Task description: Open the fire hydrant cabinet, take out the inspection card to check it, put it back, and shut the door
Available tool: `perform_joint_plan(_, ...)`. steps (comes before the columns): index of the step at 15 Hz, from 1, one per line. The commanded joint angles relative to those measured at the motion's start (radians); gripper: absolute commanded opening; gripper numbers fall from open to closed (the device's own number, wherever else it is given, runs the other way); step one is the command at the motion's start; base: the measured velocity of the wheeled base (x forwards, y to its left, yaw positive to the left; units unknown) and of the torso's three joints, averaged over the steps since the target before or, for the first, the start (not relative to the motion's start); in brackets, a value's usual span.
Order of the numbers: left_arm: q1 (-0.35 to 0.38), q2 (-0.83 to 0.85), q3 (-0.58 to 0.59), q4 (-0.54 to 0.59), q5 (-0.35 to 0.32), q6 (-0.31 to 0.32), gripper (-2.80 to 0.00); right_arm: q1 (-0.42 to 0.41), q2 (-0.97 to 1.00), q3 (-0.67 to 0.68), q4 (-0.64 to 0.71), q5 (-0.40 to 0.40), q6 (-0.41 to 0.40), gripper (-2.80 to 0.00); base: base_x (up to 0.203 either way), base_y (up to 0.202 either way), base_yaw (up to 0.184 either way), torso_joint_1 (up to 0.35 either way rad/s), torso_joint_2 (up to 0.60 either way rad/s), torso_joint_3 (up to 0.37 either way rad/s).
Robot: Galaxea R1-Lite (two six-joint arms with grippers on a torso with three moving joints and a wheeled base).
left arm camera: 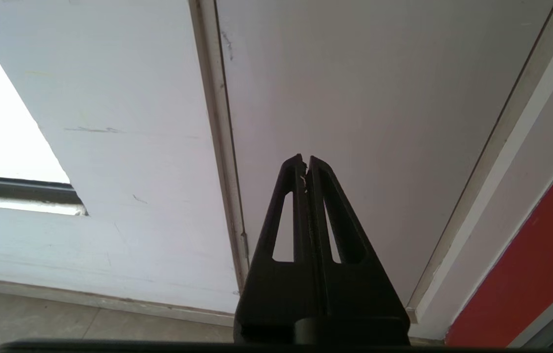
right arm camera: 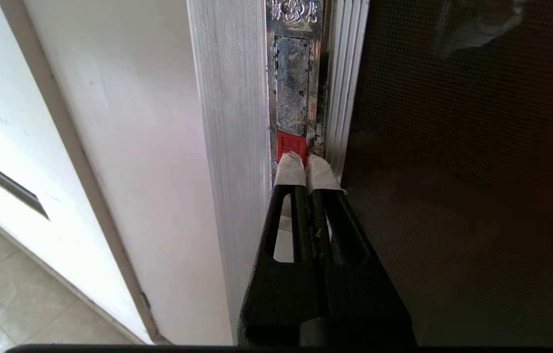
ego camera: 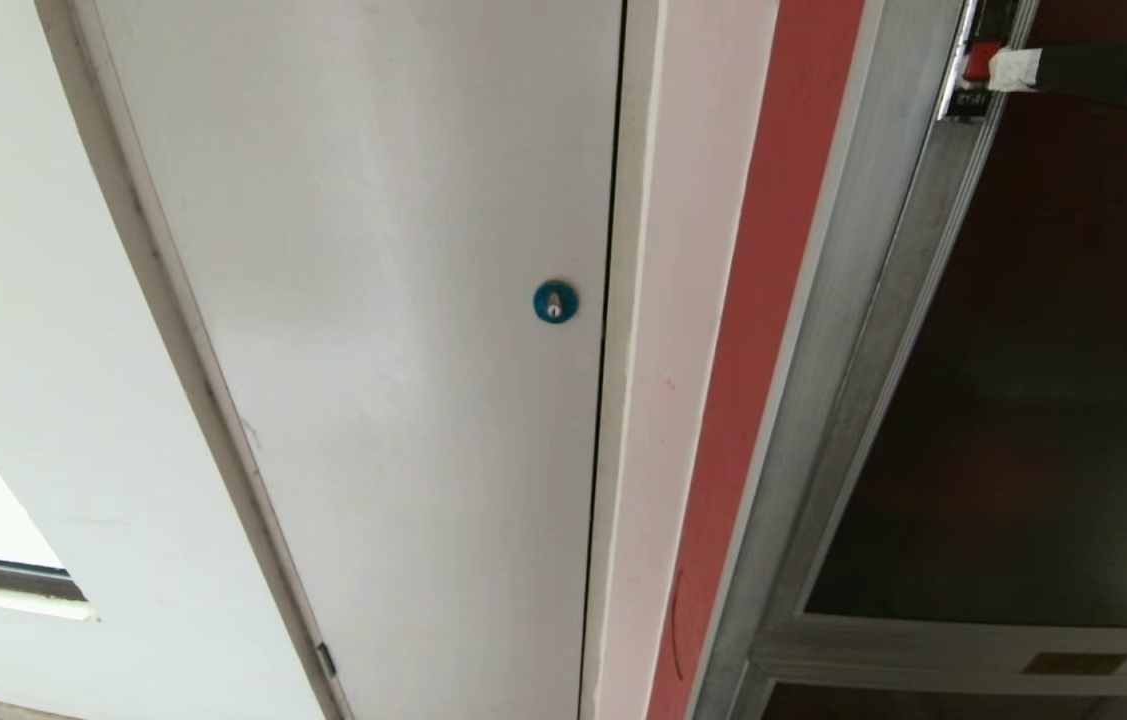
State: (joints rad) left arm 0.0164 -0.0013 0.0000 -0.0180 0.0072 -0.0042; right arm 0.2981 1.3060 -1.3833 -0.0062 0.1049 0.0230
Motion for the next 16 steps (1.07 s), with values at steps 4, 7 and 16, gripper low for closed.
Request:
perform_joint_plan(4, 0.000, 0.001, 0.006, 0.000, 0.000, 0.000, -2.80, 0.001, -0.001, -0.004, -0.010, 0.002, -0.002, -2.80, 0.000, 0.000, 0.000, 0.000, 0.00, 0.000)
perform_joint_plan(7, 0.000, 0.001, 0.006, 0.000, 0.000, 0.000, -2.80, 0.004, -0.015, 0.020, -0.007, 0.004, -0.002, -2.80, 0.000, 0.000, 0.000, 0.000, 0.00, 0.000)
perform_joint_plan(16, 0.000, 0.001, 0.006, 0.000, 0.000, 0.000, -2.80, 0.009, -0.064, 0.052, -0.005, 0.108, -0.002, -2.80, 0.000, 0.000, 0.000, 0.000, 0.00, 0.000)
